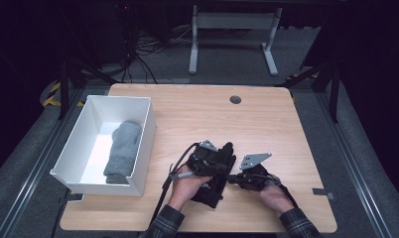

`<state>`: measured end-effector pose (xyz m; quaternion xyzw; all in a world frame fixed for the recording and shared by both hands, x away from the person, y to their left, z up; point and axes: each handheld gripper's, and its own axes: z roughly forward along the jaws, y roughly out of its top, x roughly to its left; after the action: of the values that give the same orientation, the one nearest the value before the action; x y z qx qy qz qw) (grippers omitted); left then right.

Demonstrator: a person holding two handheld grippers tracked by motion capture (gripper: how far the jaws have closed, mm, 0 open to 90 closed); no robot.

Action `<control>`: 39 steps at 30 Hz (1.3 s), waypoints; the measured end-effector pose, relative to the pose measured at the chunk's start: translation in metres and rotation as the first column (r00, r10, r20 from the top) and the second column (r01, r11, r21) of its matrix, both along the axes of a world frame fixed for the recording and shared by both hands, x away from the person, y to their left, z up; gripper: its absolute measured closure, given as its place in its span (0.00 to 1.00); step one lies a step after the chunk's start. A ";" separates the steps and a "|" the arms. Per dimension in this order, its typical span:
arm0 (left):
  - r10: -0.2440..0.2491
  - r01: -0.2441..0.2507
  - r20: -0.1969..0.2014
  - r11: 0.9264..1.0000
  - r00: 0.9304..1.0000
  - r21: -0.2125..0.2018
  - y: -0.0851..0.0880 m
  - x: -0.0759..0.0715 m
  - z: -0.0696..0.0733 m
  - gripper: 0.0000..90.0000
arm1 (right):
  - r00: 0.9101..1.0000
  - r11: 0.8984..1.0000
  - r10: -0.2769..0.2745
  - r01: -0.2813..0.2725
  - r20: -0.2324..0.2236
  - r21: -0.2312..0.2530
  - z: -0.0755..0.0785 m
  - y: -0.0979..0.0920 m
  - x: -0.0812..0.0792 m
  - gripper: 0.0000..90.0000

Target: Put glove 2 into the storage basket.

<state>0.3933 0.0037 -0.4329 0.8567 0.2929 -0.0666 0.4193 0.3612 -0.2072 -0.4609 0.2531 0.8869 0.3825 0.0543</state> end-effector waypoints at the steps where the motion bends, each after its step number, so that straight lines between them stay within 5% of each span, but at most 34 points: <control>1: -0.005 0.005 0.005 1.000 1.000 -0.014 -0.001 0.000 0.002 0.88 | 1.000 1.000 -0.003 0.003 0.002 0.001 0.000 -0.001 0.000 1.00; 4: -0.003 0.003 0.015 1.000 1.000 -0.019 -0.002 -0.002 0.005 0.84 | 1.000 1.000 -0.010 0.010 0.005 0.008 0.001 -0.004 0.000 1.00; 8: -0.017 0.017 0.026 1.000 1.000 0.003 0.000 -0.005 0.006 1.00 | 0.999 0.999 -0.043 0.042 0.014 0.019 0.005 -0.015 0.002 0.89; 12: -0.025 0.025 0.015 1.000 1.000 0.019 0.000 -0.012 0.002 1.00 | 0.996 0.996 -0.091 0.090 0.023 0.017 0.006 -0.028 0.004 0.75; 14: -0.039 0.039 0.010 0.999 0.999 0.022 -0.005 -0.016 -0.002 1.00 | 0.988 0.990 -0.144 0.144 0.045 0.010 0.006 -0.039 0.006 0.62; 17: -0.069 0.069 0.001 0.997 0.998 0.045 -0.012 -0.023 -0.009 1.00 | 0.981 0.983 -0.184 0.184 0.056 0.005 0.005 -0.047 0.008 0.55; 20: -0.079 0.079 -0.002 0.990 0.997 0.120 -0.018 -0.027 -0.018 1.00 | 0.967 0.970 -0.244 0.244 0.076 0.003 0.002 -0.061 0.013 0.44; 22: -0.078 0.078 -0.002 0.988 0.997 0.132 -0.018 -0.027 -0.019 1.00 | 0.963 0.966 -0.259 0.260 0.079 0.005 0.002 -0.064 0.014 0.43; 32: -0.065 0.064 -0.002 0.971 0.998 0.231 0.009 -0.028 -0.013 1.00 | 0.934 0.939 -0.344 0.345 0.102 0.007 -0.006 -0.089 0.023 0.34; 39: -0.038 0.032 0.017 0.960 0.999 0.278 0.039 -0.027 -0.007 1.00 | 0.929 0.936 -0.348 0.352 0.128 -0.007 -0.007 -0.094 0.025 0.27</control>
<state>0.3667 0.0425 -0.4399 0.9128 0.2796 -0.0226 0.2969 0.3859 -0.3015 -0.4683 0.3818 0.8280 0.3687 0.1808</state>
